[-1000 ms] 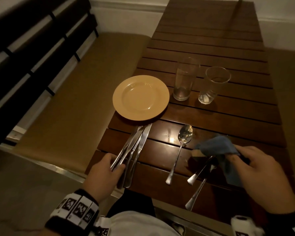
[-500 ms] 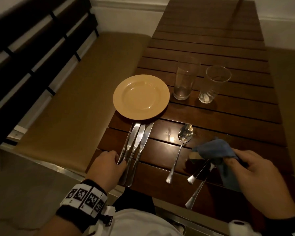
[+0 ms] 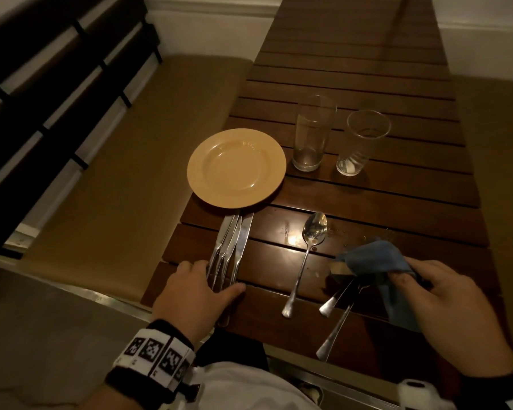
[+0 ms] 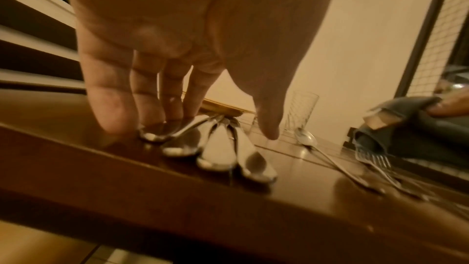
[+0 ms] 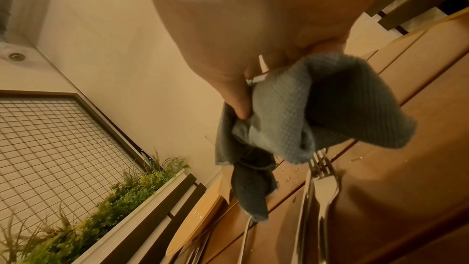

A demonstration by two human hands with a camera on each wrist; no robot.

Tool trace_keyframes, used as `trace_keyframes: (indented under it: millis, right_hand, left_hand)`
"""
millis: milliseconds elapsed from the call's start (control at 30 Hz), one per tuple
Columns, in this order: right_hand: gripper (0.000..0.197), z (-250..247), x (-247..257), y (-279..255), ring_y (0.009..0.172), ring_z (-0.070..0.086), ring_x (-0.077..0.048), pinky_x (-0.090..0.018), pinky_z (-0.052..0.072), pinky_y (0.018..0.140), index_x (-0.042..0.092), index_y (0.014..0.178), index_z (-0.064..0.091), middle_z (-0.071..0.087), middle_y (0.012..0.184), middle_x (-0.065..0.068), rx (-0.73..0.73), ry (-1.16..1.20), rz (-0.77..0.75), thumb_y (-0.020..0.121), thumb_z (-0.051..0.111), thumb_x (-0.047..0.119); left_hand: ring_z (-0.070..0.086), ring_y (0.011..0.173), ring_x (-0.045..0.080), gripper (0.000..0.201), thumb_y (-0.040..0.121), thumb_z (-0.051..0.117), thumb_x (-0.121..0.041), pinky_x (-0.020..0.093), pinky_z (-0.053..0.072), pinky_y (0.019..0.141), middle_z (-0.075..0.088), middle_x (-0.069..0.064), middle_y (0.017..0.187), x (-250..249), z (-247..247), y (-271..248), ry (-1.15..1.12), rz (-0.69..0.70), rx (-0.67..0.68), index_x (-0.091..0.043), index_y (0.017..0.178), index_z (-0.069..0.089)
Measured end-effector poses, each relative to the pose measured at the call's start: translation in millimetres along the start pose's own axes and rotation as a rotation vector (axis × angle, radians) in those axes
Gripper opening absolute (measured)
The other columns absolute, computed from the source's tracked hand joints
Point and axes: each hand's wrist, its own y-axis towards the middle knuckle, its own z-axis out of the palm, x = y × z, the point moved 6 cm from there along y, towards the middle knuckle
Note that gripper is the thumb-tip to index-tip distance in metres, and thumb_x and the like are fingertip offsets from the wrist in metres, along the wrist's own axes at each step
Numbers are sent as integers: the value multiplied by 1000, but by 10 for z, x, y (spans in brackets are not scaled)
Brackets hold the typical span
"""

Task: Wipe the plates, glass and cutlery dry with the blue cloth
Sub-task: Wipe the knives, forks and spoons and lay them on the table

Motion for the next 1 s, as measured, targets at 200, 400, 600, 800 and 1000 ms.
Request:
trace_keyframes:
  millis: [200, 400, 600, 800, 1000]
  right_hand:
    - [22, -11, -76, -51, 74, 57, -6, -21, 38, 59, 22, 113, 70, 60, 89, 9, -13, 22, 25, 93, 62, 18]
    - [23, -118, -166, -121, 75, 58, -4, -21, 40, 61, 27, 112, 71, 60, 89, 14, -57, 61, 43, 92, 63, 19]
    - [24, -232, -307, -183, 79, 58, -6, -24, 42, 60, 28, 116, 69, 61, 96, 9, -66, 69, 93, 94, 60, 25]
    - [24, -337, -406, -230, 82, 57, -3, -24, 44, 63, 27, 116, 67, 61, 97, 6, -87, 87, 128, 94, 60, 26]
    - [24, -430, -490, -302, 82, 57, -3, -30, 48, 64, 37, 115, 64, 60, 96, 12, -105, 124, 162, 94, 59, 27]
  left_hand:
    - [58, 96, 13, 52, 84, 59, -62, 36, 58, 81, 48, -6, 109, -211, 142, -166, -30, 79, -67, -30, 124, 50]
    - [58, 99, 14, 53, 85, 57, -63, 35, 57, 83, 49, -5, 111, -339, 239, -255, -14, 131, -30, -31, 126, 50]
    - [60, 93, 14, 51, 85, 57, -65, 33, 57, 80, 48, -6, 106, -392, 246, -270, -2, 121, -16, -29, 121, 53]
    - [61, 85, 16, 49, 86, 53, -67, 35, 56, 76, 49, -5, 99, -327, 132, -202, 44, 54, -29, -28, 115, 57]
    - [59, 89, 12, 56, 82, 52, -72, 31, 56, 75, 48, -8, 103, -382, 47, -284, 82, 99, -54, -29, 117, 53]
